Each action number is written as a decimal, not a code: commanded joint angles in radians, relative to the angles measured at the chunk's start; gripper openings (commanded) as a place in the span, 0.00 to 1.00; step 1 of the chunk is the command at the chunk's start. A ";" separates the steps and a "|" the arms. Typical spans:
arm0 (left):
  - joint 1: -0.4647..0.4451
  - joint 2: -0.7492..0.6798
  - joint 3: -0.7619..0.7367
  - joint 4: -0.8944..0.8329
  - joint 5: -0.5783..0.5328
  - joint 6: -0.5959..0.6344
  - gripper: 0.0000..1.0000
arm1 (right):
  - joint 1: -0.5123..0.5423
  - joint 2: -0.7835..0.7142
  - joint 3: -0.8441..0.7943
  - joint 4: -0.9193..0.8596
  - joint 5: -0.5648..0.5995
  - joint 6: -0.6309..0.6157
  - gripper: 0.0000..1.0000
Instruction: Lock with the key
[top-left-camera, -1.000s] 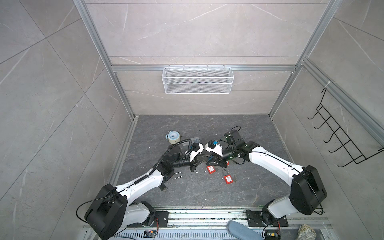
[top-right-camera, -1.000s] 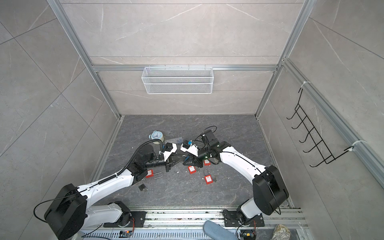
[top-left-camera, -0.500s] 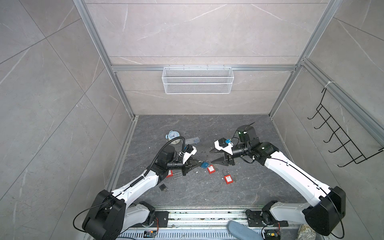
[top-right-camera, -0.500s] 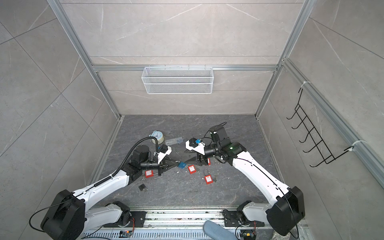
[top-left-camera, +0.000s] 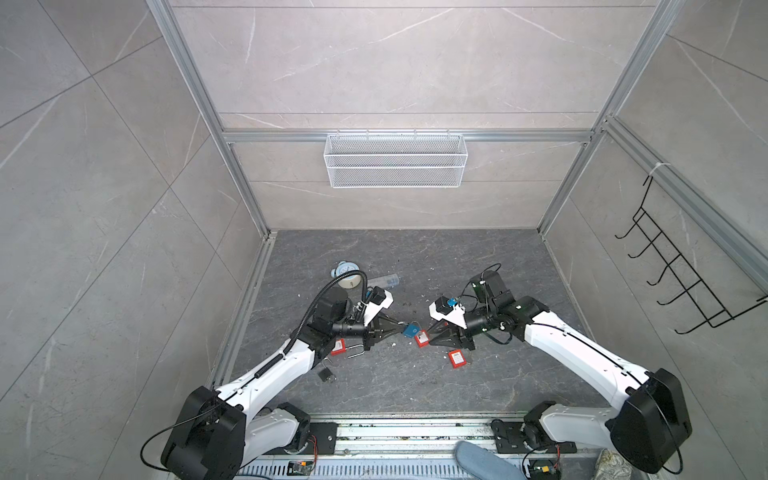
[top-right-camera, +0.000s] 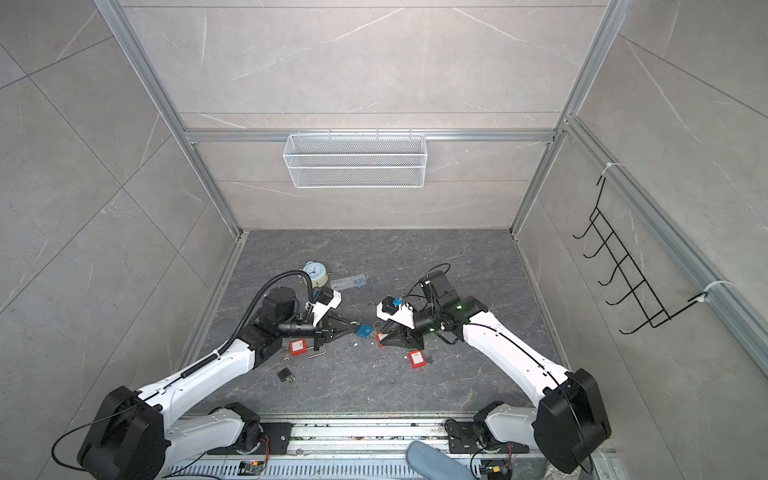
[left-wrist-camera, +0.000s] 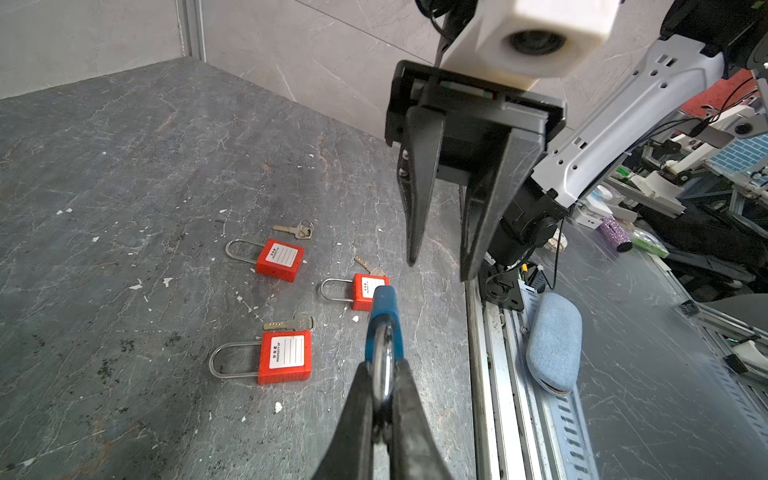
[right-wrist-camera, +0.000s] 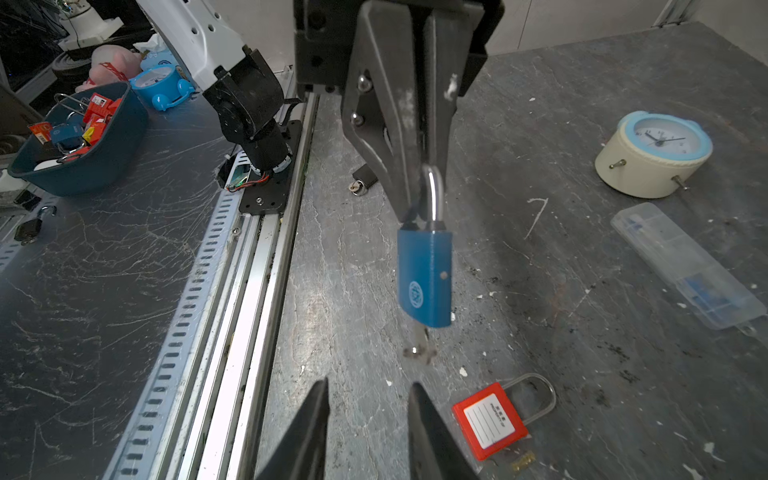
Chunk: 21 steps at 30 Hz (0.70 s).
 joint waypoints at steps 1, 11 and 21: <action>-0.003 -0.026 0.054 0.012 0.073 -0.009 0.00 | 0.019 0.041 0.027 0.014 -0.020 -0.026 0.31; -0.027 -0.007 0.085 -0.049 0.078 0.032 0.00 | 0.030 0.067 0.033 0.067 -0.027 -0.006 0.24; -0.035 -0.013 0.092 -0.052 0.075 0.041 0.00 | 0.030 0.087 0.033 0.084 -0.012 0.012 0.20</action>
